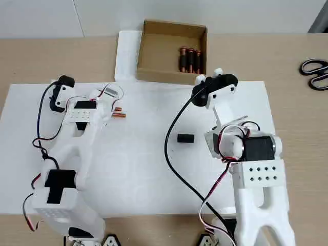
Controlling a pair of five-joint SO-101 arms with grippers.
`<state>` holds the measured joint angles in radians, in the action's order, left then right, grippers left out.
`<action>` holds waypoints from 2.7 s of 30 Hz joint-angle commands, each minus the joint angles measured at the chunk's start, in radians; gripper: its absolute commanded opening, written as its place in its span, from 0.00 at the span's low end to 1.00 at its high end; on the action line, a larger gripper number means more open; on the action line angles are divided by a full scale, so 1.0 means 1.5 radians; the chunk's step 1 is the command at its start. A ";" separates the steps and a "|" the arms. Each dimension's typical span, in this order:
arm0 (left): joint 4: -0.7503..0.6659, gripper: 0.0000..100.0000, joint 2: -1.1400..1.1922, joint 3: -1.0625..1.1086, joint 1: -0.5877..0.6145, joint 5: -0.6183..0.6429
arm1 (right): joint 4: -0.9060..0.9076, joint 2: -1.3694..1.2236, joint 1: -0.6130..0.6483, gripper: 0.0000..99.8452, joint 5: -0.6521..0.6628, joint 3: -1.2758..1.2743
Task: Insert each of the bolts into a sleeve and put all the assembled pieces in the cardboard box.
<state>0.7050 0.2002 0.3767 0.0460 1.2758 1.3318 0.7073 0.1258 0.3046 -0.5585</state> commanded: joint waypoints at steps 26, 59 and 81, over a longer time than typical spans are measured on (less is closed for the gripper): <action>0.150 0.11 -0.004 -0.081 0.026 0.061 | -0.010 0.004 -0.003 0.00 -0.004 0.008; 0.093 0.10 0.093 -0.105 0.007 0.041 | -0.010 0.006 -0.002 0.00 -0.008 0.008; 0.233 0.01 0.090 -0.200 0.010 0.039 | 0.009 0.007 -0.002 0.00 -0.008 0.009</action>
<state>0.9889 0.3475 0.1481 0.0875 1.3403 1.3410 0.7073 0.1258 0.3046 -0.5585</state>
